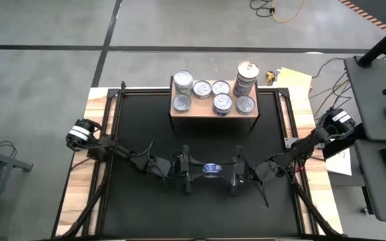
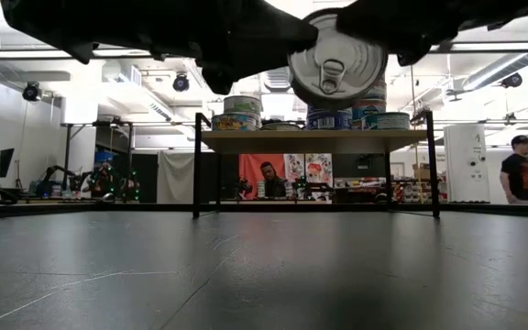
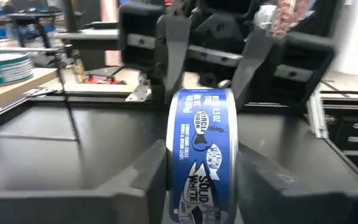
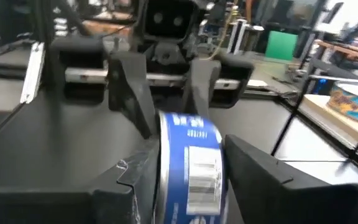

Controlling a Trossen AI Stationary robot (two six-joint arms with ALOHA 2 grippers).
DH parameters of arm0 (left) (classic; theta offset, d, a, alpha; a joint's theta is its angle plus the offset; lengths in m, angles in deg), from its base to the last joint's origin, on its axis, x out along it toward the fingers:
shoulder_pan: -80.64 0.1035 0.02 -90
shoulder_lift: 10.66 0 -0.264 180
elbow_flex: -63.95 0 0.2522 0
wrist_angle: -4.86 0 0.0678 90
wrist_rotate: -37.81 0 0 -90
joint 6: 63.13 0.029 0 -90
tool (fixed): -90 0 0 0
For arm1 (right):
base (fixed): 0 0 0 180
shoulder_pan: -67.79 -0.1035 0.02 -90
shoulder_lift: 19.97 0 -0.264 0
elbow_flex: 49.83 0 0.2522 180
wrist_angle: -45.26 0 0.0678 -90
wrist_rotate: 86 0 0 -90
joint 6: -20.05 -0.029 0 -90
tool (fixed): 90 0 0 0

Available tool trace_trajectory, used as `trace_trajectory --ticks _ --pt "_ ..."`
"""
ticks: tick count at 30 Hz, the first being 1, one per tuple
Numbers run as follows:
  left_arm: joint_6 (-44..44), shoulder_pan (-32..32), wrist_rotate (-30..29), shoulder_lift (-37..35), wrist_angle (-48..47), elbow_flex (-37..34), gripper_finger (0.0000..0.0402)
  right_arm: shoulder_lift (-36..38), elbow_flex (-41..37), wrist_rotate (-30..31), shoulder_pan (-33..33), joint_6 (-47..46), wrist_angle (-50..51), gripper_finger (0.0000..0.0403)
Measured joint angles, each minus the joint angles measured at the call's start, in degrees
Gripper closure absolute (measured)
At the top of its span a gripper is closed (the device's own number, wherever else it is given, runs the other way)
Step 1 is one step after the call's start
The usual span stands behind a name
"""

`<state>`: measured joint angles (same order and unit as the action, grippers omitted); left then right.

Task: Stack canned seafood by type on shelf
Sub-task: Stack the blue tuna can on top of the blue tuna can on the shelf

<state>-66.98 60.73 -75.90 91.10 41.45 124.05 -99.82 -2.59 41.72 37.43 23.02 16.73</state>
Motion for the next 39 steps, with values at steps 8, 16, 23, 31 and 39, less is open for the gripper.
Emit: trace_trajectory --ticks 8,16,23,31,39 --pt "-1.5 0.1 -1.3 -0.2 -1.8 -0.1 0.0279 1.8 1.4 1.8 0.0 -0.8 3.2 0.0178" --pt "-2.2 0.1 -10.1 -3.5 4.0 -2.2 0.0279 10.1 2.0 10.0 -3.6 8.8 10.8 0.0115" --pt "-26.5 3.2 -8.6 -11.4 2.6 -3.5 0.0279 13.0 3.4 11.8 -9.5 33.9 10.6 0.0113" --pt "-58.7 9.1 12.0 -12.3 0.2 -3.5 0.0279 5.4 9.3 15.1 -10.2 67.5 10.6 0.0132" --pt "-65.6 9.2 12.8 -12.2 0.4 -3.4 0.0279 -0.9 11.5 23.7 -9.8 82.6 10.4 0.0130"
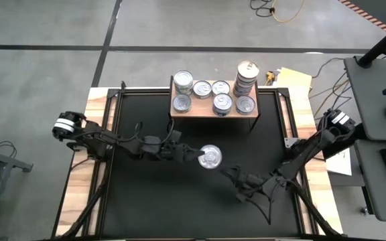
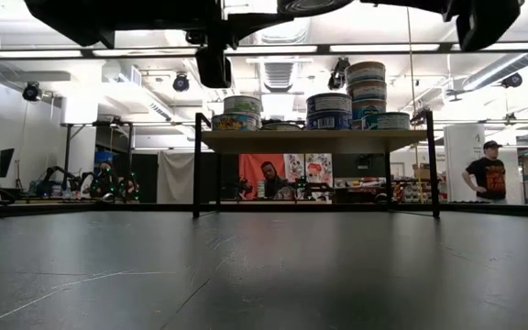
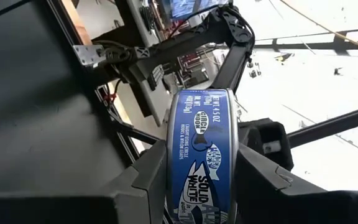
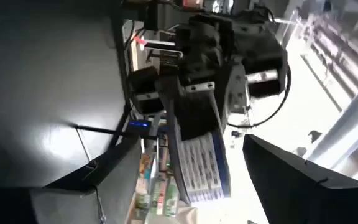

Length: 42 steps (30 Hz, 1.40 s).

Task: Stack canned seafood by type on shelf
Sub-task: Stack the blue tuna can on top of the blue tuna can on the shelf

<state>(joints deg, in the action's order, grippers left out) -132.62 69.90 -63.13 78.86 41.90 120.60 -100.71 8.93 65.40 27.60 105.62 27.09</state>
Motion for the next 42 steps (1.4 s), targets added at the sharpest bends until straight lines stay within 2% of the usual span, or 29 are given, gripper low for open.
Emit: trace_trajectory --ticks 9,16,18,23,26,28,32,35,38,42 --pt "-0.1 -1.3 0.0 0.1 0.1 0.4 0.0279 -1.2 2.5 0.1 3.6 9.8 0.0 0.0166" --pt "3.8 -1.6 0.0 0.1 0.1 0.6 0.0278 -1.2 3.2 -1.8 5.8 11.0 0.0 0.0197" --pt "6.9 -1.6 0.2 0.1 0.4 0.6 0.0246 -1.2 3.2 -1.8 5.7 11.0 0.1 0.0214" --pt "12.2 -1.4 0.0 -0.3 0.9 0.7 0.0098 -0.8 3.2 0.7 5.7 10.5 0.1 0.0269" --pt "16.4 -0.5 2.8 -1.4 1.2 0.7 0.0029 -0.2 3.2 3.6 5.7 10.4 0.0 0.0268" --pt "19.2 0.1 5.5 -2.3 1.1 0.7 0.0012 0.7 3.2 6.0 6.0 10.4 -0.4 0.0268" --pt "24.6 1.0 11.0 -4.2 1.1 0.7 0.0036 4.3 4.4 9.5 8.2 7.5 -3.5 0.0268" --pt "30.4 1.1 11.8 -6.4 -1.6 0.7 0.0056 7.0 6.9 11.0 11.3 -0.2 -3.4 0.0268" --pt "38.6 1.0 7.6 -9.8 -6.2 0.6 0.0071 7.9 11.1 13.9 14.6 -8.7 2.1 0.0268" --pt "46.8 0.5 0.2 -14.8 -15.5 0.6 0.0083 6.8 18.5 13.2 18.3 -22.6 21.6 0.0268"
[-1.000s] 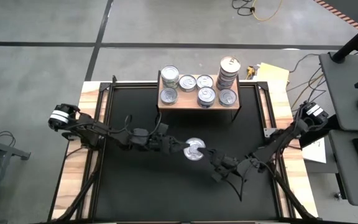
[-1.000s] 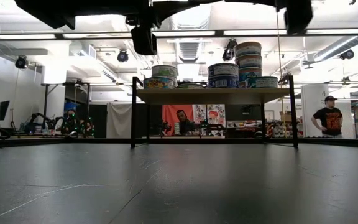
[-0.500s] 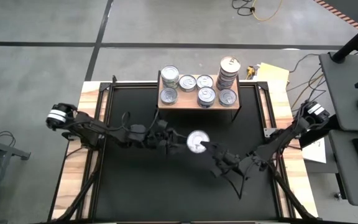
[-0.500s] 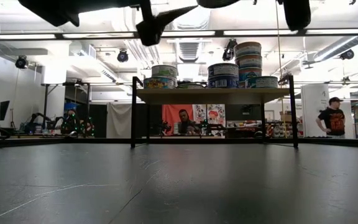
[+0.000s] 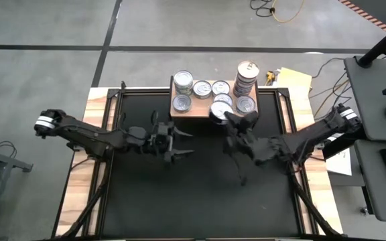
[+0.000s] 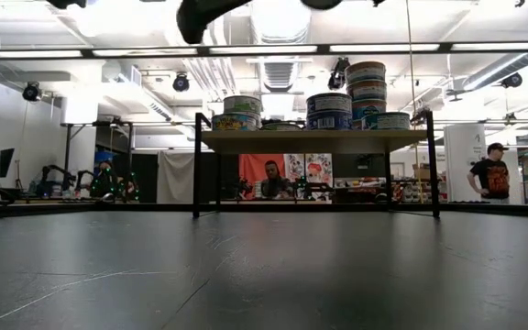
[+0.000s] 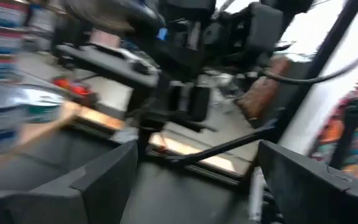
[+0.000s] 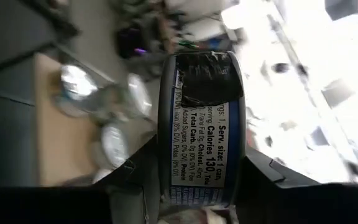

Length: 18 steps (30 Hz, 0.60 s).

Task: Stack canned seafood by type on shelf
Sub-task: Stack the blue tuna can on top of the blue tuna can on the shelf

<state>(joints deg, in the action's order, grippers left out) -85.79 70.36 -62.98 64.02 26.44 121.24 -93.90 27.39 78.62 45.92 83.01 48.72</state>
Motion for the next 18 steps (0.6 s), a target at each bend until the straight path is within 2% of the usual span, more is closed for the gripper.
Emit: trace_trajectory --ticks 3,6,9,12,18 --pt "1.9 -0.1 -4.2 -3.0 -5.2 0.0 0.0088 -1.6 6.7 -7.6 3.7 -16.3 20.7 0.0268" --pt "2.5 -0.2 -5.2 -4.9 -8.3 0.0 0.0090 -3.6 13.0 -13.7 8.1 -30.6 39.5 0.0268" --pt "2.5 -0.6 -5.2 -5.7 -9.6 0.0 0.0091 -4.8 16.3 -18.2 11.1 -38.4 51.6 0.0268" --pt "2.5 -0.7 -5.1 -6.0 -11.2 0.0 0.0091 -4.8 16.9 -21.0 12.2 -39.0 55.9 0.0268" --pt "2.1 -0.6 -5.2 -5.3 -12.2 0.0 0.0091 -2.9 16.9 -24.2 13.9 -30.6 57.5 0.0268"
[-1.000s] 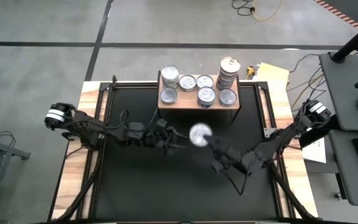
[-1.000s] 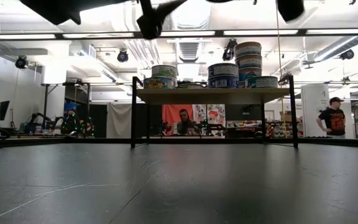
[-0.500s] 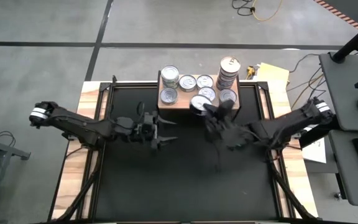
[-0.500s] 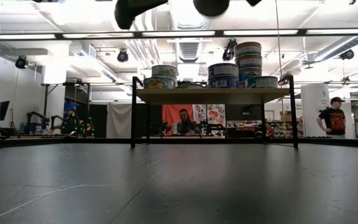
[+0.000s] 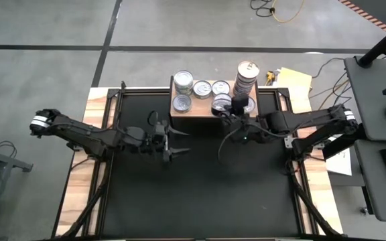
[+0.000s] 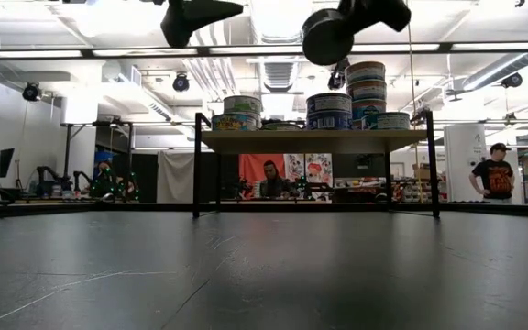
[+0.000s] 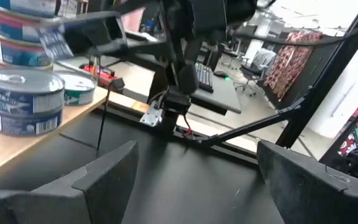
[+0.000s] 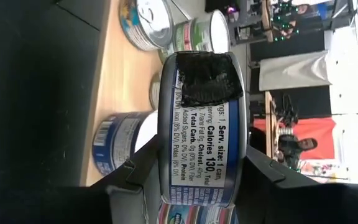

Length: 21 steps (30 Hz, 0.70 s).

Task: Stack canned seafood by type on shelf
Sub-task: Stack the blue tuna can on top of the blue tuna can on the shelf

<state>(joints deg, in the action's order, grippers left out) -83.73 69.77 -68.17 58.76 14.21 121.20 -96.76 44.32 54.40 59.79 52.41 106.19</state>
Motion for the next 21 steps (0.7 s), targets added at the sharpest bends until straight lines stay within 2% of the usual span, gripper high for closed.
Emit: trace_trajectory --ticks 11,21 --pt "-0.9 0.0 0.0 0.2 -0.2 0.0 0.0090 -0.8 -0.2 -3.1 9.0 -4.3 0.5 0.0268" --pt "-0.9 0.0 -0.2 0.2 -0.1 0.0 0.0090 -4.5 -0.3 -3.1 10.7 -3.1 0.7 0.0268"
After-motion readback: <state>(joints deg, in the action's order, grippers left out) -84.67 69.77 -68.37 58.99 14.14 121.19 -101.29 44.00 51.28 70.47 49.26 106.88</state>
